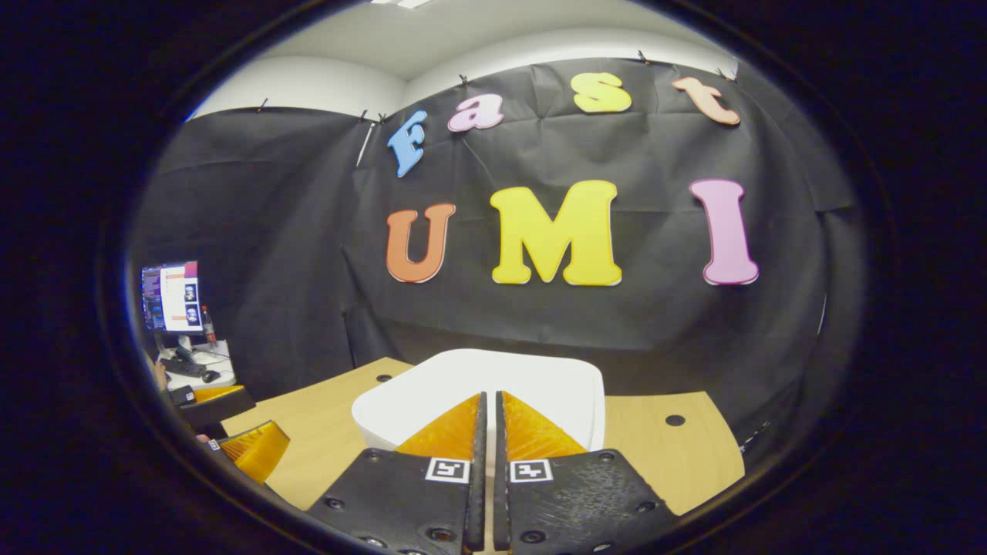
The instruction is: Press the lid of the desktop garbage bin to open it, pick up the crumpled paper on the desktop and throw it into the bin, then pick up the pop can on the desktop and drop it into the bin, and finally close the garbage bin lid.
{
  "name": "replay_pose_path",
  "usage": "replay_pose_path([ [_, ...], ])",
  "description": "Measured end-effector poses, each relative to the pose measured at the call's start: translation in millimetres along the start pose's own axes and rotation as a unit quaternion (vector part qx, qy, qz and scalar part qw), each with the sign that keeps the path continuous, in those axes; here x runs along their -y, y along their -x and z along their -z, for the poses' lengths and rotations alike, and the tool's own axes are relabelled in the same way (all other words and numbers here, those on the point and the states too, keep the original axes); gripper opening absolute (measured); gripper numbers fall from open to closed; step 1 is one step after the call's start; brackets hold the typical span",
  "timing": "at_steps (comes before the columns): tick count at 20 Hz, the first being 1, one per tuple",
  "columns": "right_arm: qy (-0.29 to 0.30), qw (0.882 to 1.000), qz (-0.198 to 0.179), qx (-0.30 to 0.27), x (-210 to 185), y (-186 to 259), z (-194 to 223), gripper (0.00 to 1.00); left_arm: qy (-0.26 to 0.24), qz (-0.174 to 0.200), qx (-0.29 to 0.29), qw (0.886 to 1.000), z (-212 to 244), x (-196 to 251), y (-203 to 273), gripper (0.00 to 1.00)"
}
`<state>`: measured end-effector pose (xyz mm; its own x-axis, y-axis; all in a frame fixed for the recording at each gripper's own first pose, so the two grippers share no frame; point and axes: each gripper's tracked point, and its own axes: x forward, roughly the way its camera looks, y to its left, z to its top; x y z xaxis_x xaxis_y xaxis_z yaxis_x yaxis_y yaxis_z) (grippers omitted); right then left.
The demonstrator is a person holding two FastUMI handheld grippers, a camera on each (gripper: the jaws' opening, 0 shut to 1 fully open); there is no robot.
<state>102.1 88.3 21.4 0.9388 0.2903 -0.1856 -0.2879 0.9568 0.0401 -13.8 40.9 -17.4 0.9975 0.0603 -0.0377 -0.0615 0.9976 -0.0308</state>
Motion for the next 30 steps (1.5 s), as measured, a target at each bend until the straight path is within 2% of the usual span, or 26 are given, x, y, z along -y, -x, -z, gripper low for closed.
replay_pose_path([
  [3, -0.007, 1.0, -0.002, -0.016, 4.4, -6.3, 3.0, 0.05, 0.0, -0.001, -0.003, 1.0, 2.8, -2.2, -1.3, 0.94],
  [6, 0.023, 0.998, -0.014, -0.049, 0.4, -10.3, 10.9, 0.06, 0.008, 0.002, -0.007, 1.0, 7.0, 0.0, -4.2, 0.94],
  [7, 0.026, 0.998, -0.021, -0.054, 2.0, -9.5, 13.3, 0.01, 0.011, 0.005, -0.011, 1.0, 8.7, 2.7, -4.6, 0.94],
  [9, 0.026, 0.997, -0.028, -0.063, 3.1, -8.7, 14.9, 0.01, 0.014, 0.009, -0.013, 1.0, 10.7, 6.8, -4.5, 0.94],
  [13, 0.047, 0.999, -0.02, -0.018, 4.4, -5.7, 2.2, 0.01, 0.009, 0.017, -0.016, 1.0, 14.0, 15.4, -4.2, 0.94],
  [14, 0.047, 0.999, 0.002, -0.004, 15.1, 0.1, 0.3, 0.05, 0.01, 0.016, -0.013, 1.0, 12.8, 16.8, -3.5, 0.94],
  [16, 0.027, 0.999, 0.005, 0.019, 22.2, 6.9, -6.8, 0.52, 0.017, 0.017, -0.007, 1.0, 10.6, 20.9, -2.1, 0.94],
  [17, 0.009, 0.999, 0.002, 0.035, 22.2, 11.1, -12.2, 0.59, 0.022, 0.018, -0.005, 1.0, 10.7, 23.8, -1.1, 0.94],
  [18, -0.008, 0.999, 0.008, 0.052, 24.2, 18.8, -20.0, 0.75, 0.025, 0.02, -0.004, 0.999, 11.4, 26.3, 0.6, 0.94],
  [19, -0.018, 0.997, 0.013, 0.072, 28.8, 25.9, -30.2, 0.83, 0.028, 0.021, -0.004, 0.999, 11.3, 28.9, 2.1, 0.94],
  [20, -0.023, 0.996, 0.017, 0.087, 34.3, 32.7, -35.4, 0.96, 0.029, 0.022, -0.004, 0.999, 11.4, 31.7, 3.1, 0.94],
  [23, -0.033, 0.993, 0.035, 0.11, 46.7, 52.2, -39.6, 0.98, 0.028, 0.021, -0.002, 0.999, 9.4, 35.1, 7.2, 0.94],
  [25, -0.034, 0.991, 0.038, 0.121, 48.7, 62.7, -37.8, 0.92, 0.027, 0.018, 0.002, 0.999, 9.5, 36.2, 11.3, 0.94],
  [27, -0.032, 0.99, 0.05, 0.131, 53.2, 73.2, -28.6, 0.95, 0.027, 0.018, -0.002, 0.999, 15.0, 37.7, 11.5, 0.94],
  [29, -0.027, 0.989, 0.057, 0.134, 55.9, 84.2, -15.8, 0.92, 0.027, 0.02, -0.015, 0.999, 24.3, 39.9, 14.5, 0.94],
  [30, -0.027, 0.988, 0.06, 0.137, 56.3, 88.2, -11.9, 0.95, 0.025, 0.02, -0.02, 0.999, 27.0, 40.2, 14.5, 0.94],
])
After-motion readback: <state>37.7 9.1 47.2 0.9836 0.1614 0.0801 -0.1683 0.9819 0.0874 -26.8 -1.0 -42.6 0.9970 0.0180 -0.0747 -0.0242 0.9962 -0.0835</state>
